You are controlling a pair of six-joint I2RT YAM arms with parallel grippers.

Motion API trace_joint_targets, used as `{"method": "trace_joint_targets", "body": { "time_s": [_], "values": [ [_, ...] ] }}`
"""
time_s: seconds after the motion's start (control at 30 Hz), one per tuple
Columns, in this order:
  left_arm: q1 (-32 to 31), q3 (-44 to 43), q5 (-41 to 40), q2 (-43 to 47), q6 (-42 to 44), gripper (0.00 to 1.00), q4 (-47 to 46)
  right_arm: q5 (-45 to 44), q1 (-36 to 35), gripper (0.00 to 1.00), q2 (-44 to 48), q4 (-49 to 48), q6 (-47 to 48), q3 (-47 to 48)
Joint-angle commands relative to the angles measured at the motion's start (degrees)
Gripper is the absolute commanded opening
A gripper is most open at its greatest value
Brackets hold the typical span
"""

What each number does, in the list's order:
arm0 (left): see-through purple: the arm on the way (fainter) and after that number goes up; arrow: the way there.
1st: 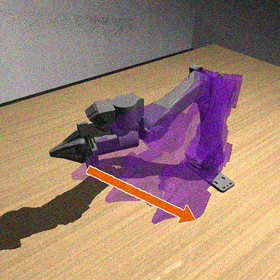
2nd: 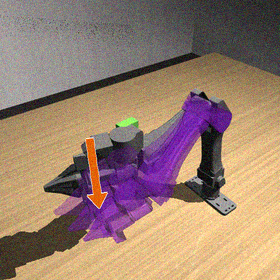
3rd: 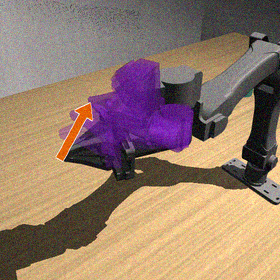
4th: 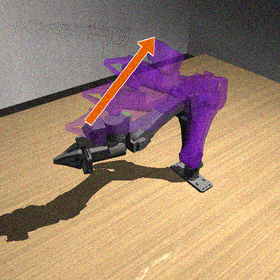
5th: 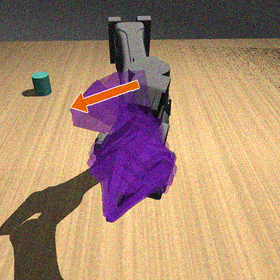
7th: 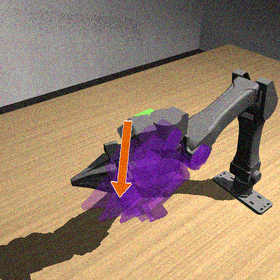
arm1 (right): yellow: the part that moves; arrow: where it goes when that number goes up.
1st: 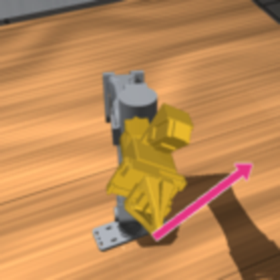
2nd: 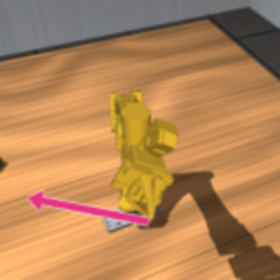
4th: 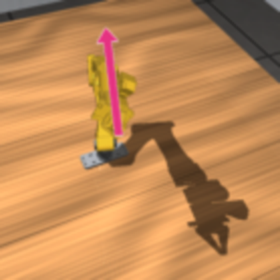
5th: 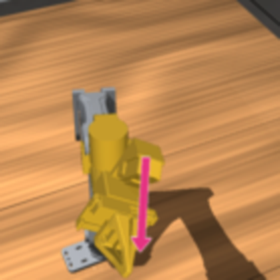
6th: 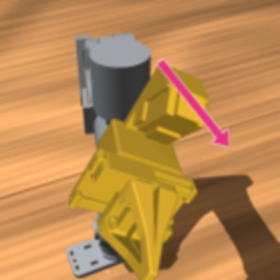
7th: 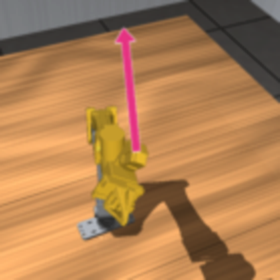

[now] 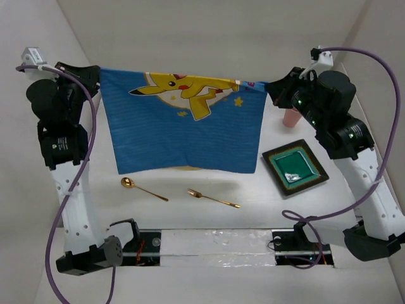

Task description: Set the dinner table for one person

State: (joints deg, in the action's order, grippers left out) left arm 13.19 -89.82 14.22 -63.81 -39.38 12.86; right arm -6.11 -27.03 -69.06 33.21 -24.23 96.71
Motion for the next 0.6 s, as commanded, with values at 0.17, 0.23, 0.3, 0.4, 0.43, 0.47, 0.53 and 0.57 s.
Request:
{"method": "trace_joint_targets", "body": {
  "time_s": [0.17, 0.23, 0.3, 0.4, 0.43, 0.47, 0.53, 0.57],
  "values": [
    [0.0, 5.4, 4.1, -8.9, -4.1, 0.00, -7.2, 7.7, 8.3, 0.00, -12.1, -3.0, 1.2, 4.0],
    [0.0, 4.7, 4.9, -10.2, -5.4, 0.00, -8.8, 8.3, 9.7, 0.00, -15.9, -3.8, 1.0, 8.4],
    [0.0, 2.7, 5.5, -12.0, -6.4, 0.00, -9.5, 9.1, 10.2, 0.00, -19.9, -3.7, 0.7, 12.5],
    [0.0, 0.6, 7.6, -13.4, -9.0, 0.00, -12.1, 9.9, 11.7, 0.00, -23.3, -1.8, 0.2, 21.7],
    [0.0, 0.2, 8.3, -13.5, -9.3, 0.00, -12.4, 9.9, 12.5, 0.00, -24.4, -1.6, 0.1, 23.6],
    [0.0, -0.2, 8.3, -13.4, -9.6, 0.00, -12.4, 10.3, 13.4, 0.00, -24.8, -1.3, -0.1, 26.2],
    [0.0, 0.0, 9.2, -13.0, -9.9, 0.00, -14.5, 11.6, 14.2, 0.00, -25.2, -1.0, -0.3, 27.4],
    [0.0, 0.9, 9.6, -12.5, -9.8, 0.00, -14.6, 11.9, 14.7, 0.00, -24.5, -0.9, -0.3, 25.7]
  ]
}}
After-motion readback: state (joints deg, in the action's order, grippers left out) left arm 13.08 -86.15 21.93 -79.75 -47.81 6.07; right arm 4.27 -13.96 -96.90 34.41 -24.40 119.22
